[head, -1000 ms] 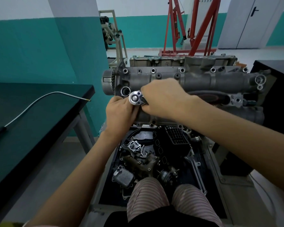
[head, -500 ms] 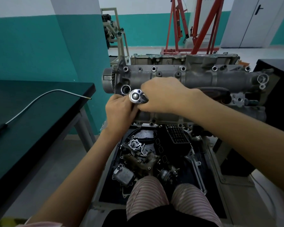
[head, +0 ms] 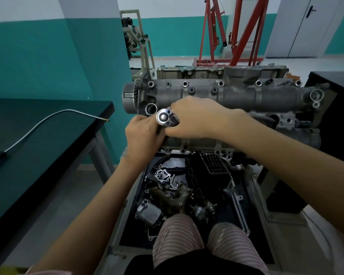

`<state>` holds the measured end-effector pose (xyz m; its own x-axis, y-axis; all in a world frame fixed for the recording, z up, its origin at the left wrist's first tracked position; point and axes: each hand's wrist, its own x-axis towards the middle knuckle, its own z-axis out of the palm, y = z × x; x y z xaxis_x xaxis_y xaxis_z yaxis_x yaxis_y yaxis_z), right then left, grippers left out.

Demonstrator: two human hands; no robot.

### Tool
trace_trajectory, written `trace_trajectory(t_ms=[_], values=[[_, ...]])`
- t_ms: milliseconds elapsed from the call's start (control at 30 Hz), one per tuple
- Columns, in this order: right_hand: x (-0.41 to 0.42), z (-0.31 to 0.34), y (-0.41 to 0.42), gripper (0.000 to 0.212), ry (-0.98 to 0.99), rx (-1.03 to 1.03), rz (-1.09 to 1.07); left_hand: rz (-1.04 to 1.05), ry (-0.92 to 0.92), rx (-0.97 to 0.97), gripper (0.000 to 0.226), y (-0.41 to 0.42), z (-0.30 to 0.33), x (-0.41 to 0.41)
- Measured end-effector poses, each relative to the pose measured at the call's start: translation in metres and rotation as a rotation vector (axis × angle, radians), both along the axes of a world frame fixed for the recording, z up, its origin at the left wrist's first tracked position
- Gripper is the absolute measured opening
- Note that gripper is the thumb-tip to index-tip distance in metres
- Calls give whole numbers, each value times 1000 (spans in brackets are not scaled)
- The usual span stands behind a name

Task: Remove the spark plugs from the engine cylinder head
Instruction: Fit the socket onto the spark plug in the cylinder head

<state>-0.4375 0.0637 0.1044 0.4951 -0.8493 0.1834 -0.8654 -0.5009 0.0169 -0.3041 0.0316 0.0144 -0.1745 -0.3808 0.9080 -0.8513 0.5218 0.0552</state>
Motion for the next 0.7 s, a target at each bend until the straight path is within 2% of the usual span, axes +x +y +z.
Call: trace_trajectory(t_ms=[33, 67, 100, 167, 200, 233, 267, 300, 333, 433, 500, 533, 567, 633, 667, 700], values=[[1, -2, -1, 26, -9, 11, 6, 7, 10, 11, 19, -1, -2, 1], [4, -7, 0, 28, -127, 86, 5, -8, 15, 2, 22, -1, -3, 3], [8, -14, 3, 30, -359, 241, -20, -28, 14, -28, 23, -2, -4, 5], [16, -24, 14, 28, -948, 750, -99, -76, 13, -34, 23, 0, -1, 3], [21, -28, 18, 27, -1151, 990, -91, -100, 29, -18, 22, 2, -1, 3], [24, -34, 20, 26, -1279, 1134, -62, -125, 58, 19, 22, 4, -1, 3], [25, -38, 20, 27, -1313, 1175, -40, -146, 90, 52, 22, 6, 0, 3], [26, -38, 19, 29, -1265, 1120, -42, -148, 97, 76, 23, 7, 0, 4], [24, -36, 17, 33, -1127, 958, -57, -118, 73, 60, 24, 7, 0, 4], [10, -17, 11, 51, -479, 240, -22, 8, -75, -52, 27, 2, 0, 4], [3, -9, 6, 60, -182, -21, -38, 34, -84, -79, 30, -3, -2, 4], [2, -10, 4, 61, -149, -83, -52, 37, -70, -78, 31, -4, -4, 5], [4, -13, 5, 60, -189, -93, -63, 38, -58, -68, 31, -4, -5, 5], [13, -26, 10, 54, -500, 69, -90, 23, -51, -66, 27, -4, -6, 5], [18, -32, 14, 50, -742, 292, -89, 14, -49, -50, 25, -3, -5, 5], [23, -34, 18, 46, -990, 607, -77, 8, -44, -27, 23, -2, -5, 5]])
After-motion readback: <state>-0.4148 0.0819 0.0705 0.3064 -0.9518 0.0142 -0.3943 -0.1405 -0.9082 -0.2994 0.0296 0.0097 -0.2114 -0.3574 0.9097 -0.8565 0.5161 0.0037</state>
